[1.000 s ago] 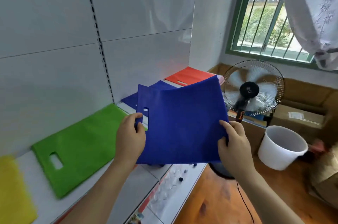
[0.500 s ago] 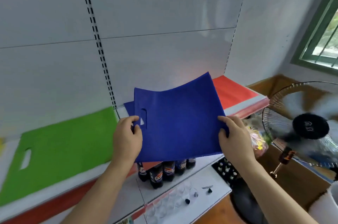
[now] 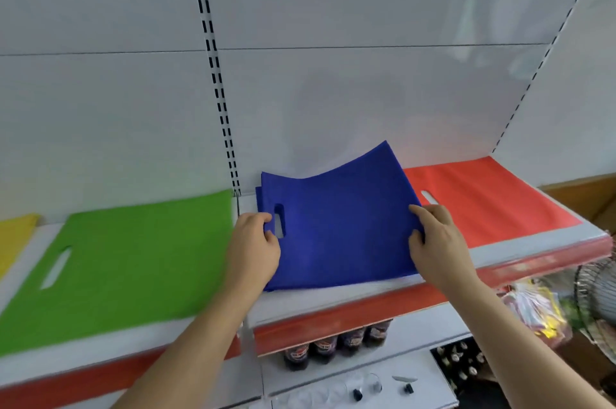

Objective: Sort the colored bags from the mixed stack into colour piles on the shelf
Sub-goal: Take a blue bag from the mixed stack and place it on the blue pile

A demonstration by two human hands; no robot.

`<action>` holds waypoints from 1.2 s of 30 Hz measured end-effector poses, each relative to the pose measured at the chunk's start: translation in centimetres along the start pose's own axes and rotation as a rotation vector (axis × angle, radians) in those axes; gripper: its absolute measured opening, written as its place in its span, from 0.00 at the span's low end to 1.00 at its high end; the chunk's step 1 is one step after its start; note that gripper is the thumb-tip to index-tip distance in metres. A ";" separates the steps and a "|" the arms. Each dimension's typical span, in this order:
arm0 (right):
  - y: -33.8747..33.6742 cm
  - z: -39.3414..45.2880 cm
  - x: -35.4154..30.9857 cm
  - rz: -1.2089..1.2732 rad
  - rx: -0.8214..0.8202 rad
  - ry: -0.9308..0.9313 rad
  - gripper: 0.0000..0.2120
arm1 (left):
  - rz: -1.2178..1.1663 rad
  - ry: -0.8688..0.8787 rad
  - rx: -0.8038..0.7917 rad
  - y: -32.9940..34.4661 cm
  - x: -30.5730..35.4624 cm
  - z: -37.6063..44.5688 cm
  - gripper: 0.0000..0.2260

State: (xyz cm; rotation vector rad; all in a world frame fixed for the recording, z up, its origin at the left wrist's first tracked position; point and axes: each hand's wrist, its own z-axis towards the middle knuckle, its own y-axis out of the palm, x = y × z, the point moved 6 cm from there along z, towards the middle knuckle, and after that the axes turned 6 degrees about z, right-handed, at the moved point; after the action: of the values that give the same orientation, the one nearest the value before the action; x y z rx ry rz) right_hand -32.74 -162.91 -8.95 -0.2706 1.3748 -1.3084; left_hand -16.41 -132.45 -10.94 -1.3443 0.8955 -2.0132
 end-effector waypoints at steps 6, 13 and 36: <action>2.0 2.5 1.3 -0.026 -0.110 -0.043 0.25 | 0.206 -0.046 -0.027 1.2 0.0 0.5 0.17; 3.2 4.0 2.5 -0.124 -0.227 -0.114 0.26 | 0.441 -0.123 -0.014 1.2 1.3 -1.3 0.12; 6.0 0.5 -9.0 -0.292 -0.353 -0.541 0.39 | 0.757 -0.235 0.083 -6.9 1.4 -6.8 0.29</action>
State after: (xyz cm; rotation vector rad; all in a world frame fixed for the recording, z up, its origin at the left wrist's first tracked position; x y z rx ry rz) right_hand -26.46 -154.08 -8.57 -1.0207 1.1109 -1.1013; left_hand -23.80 -127.71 -6.66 -0.9615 1.0004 -1.2690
